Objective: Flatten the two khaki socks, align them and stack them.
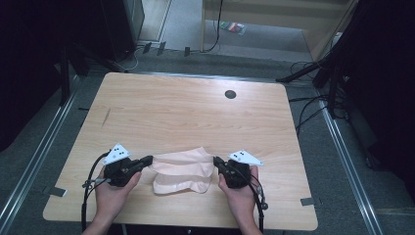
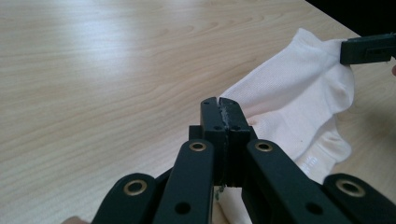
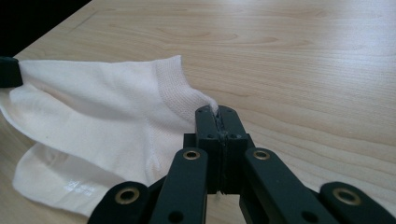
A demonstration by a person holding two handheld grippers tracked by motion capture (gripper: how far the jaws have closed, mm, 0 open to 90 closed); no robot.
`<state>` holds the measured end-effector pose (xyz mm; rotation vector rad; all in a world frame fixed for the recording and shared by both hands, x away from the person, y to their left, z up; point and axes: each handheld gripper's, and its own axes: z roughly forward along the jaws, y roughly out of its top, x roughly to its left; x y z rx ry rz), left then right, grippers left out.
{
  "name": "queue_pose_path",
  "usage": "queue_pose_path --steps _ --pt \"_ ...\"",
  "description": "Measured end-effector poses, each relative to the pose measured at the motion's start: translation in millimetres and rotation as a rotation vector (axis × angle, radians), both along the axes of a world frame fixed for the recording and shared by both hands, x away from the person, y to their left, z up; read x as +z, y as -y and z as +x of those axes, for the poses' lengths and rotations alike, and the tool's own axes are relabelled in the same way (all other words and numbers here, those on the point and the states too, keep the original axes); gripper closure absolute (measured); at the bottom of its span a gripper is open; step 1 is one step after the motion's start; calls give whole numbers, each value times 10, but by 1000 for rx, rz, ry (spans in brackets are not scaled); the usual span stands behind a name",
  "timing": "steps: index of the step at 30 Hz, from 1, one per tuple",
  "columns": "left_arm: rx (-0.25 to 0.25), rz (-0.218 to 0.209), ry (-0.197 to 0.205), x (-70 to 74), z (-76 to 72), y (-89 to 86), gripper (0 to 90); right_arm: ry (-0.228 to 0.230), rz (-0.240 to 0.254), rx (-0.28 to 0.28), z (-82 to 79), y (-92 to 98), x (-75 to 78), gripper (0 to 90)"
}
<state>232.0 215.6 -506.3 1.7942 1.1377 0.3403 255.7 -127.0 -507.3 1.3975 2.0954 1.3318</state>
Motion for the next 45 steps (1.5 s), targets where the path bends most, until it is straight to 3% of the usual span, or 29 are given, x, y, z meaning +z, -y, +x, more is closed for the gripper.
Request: queue_pose_path --steps 7,16,23,25,29,31,33,38,41,45 --pt "-20 0 -23 -39 -165 -52 900 12 -5 22 -152 8 34 900" --pt "-44 -11 -53 -56 -236 -83 900 12 -2 35 -279 14 22 900" --pt "-52 39 -123 -172 -220 -135 900 -35 -13 51 -314 -31 -118 900" --pt "-49 15 -152 -229 -205 -172 900 -36 -15 54 -296 -55 -161 900" --pt "-66 48 -187 -337 -150 -133 900 -48 -40 45 -241 -97 -258 899" --pt "-74 41 -194 -358 -134 -115 900 -65 -35 41 -217 -98 -312 899" --pt "-85 4 -190 -327 -142 -120 900 -81 -14 30 -210 -82 -329 898" --pt "-88 -52 -145 -179 -202 -149 900 -59 42 36 -261 -25 -181 898" --pt "-104 -36 -159 -197 -189 -108 900 -36 29 31 -273 -2 -140 898" --pt "-109 8 -189 -297 -145 -47 900 -57 -3 15 -239 11 -227 898"
